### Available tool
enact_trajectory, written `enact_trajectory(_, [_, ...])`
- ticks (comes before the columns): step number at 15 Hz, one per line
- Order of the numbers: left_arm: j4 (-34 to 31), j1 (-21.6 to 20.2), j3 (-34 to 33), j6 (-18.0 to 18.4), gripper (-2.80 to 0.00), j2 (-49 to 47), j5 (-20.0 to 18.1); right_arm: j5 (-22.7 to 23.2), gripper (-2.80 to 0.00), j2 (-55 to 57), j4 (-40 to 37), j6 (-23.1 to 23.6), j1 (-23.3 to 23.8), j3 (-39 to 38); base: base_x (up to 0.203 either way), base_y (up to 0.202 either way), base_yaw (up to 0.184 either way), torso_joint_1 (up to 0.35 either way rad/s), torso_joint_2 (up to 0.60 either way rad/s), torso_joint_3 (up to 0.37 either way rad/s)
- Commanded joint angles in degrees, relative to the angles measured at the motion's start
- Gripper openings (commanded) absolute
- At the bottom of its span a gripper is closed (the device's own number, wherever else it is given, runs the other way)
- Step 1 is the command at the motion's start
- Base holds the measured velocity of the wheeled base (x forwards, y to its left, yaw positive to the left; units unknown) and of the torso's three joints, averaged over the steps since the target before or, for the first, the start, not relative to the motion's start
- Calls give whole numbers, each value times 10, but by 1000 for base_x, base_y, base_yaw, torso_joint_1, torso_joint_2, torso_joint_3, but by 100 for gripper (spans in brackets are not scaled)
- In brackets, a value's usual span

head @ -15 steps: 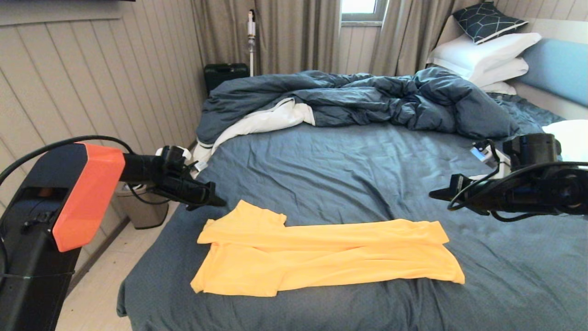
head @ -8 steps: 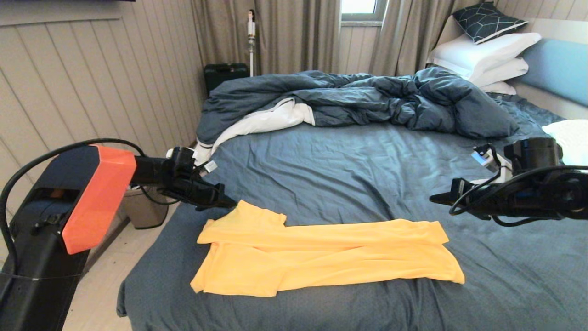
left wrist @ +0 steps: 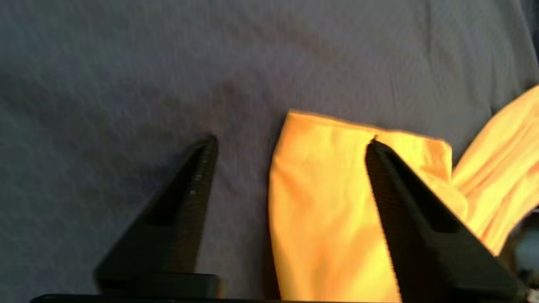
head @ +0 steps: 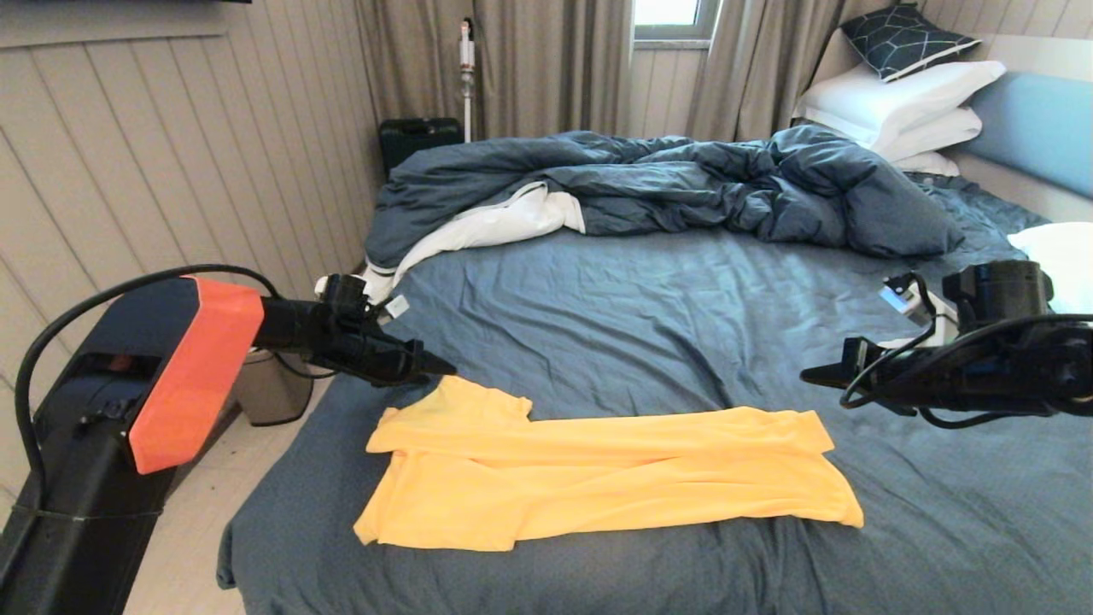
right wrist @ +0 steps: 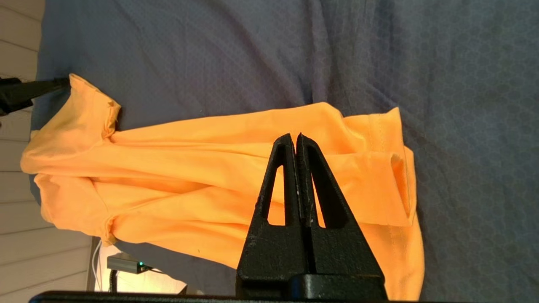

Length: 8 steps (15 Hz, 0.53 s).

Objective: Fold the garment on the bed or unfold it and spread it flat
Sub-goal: Fold the yellow T-shirt

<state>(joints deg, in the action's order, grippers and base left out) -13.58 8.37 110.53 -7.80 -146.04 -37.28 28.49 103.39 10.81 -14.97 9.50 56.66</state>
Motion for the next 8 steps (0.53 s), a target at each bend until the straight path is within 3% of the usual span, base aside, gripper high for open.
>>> enact_trajectory(1, [10,-1,-1,-1,0,-9,0,3,-280,-4,1,-1,0,-2,0,0,0,0,0,0])
enact_trajectory(8, [22,-2,-18,4,0,-20,-1,3,-280,-10,31,-2,0,-23,0,0,0,0,0,0])
